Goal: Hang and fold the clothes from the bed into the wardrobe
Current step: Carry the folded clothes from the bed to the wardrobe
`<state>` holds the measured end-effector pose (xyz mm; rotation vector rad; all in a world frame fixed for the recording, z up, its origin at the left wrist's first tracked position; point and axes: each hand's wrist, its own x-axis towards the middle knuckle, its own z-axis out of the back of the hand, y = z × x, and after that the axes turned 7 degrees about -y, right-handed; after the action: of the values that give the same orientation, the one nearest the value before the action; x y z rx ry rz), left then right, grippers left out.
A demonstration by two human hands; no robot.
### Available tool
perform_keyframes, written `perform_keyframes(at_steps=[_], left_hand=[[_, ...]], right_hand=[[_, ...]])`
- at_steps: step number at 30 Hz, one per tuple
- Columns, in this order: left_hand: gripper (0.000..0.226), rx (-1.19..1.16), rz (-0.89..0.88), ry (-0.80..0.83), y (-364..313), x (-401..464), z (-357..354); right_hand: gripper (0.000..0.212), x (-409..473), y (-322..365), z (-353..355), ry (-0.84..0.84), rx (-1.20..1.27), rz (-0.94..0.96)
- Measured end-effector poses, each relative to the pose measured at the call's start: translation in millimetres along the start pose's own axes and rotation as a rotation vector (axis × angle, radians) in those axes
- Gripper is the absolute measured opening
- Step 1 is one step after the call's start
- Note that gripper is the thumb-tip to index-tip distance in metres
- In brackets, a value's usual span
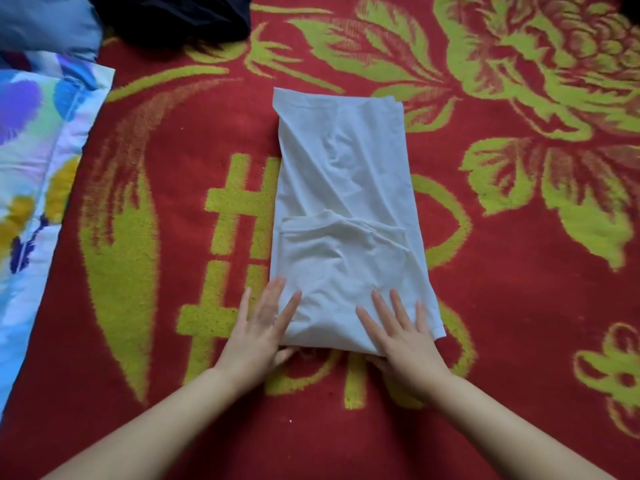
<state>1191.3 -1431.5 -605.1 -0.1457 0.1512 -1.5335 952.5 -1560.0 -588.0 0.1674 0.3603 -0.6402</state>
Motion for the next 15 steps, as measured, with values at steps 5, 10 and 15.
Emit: perform_keyframes(at_steps=[5, 10, 15], left_hand=[[0.069, 0.077, -0.25, -0.074, -10.0, -4.2, -2.8], [0.056, 0.05, -0.188, 0.032, -10.8, 19.1, 13.8], [0.066, -0.131, -0.202, 0.258, -11.6, 1.4, 30.9]], right_hand=[[0.101, 4.9, 7.0, -8.7, -0.005, 0.047, 0.055], [0.098, 16.0, 2.0, 9.2, 0.194, 0.127, 0.039], [0.098, 0.8, 6.6, 26.4, 0.396, 0.112, 0.092]])
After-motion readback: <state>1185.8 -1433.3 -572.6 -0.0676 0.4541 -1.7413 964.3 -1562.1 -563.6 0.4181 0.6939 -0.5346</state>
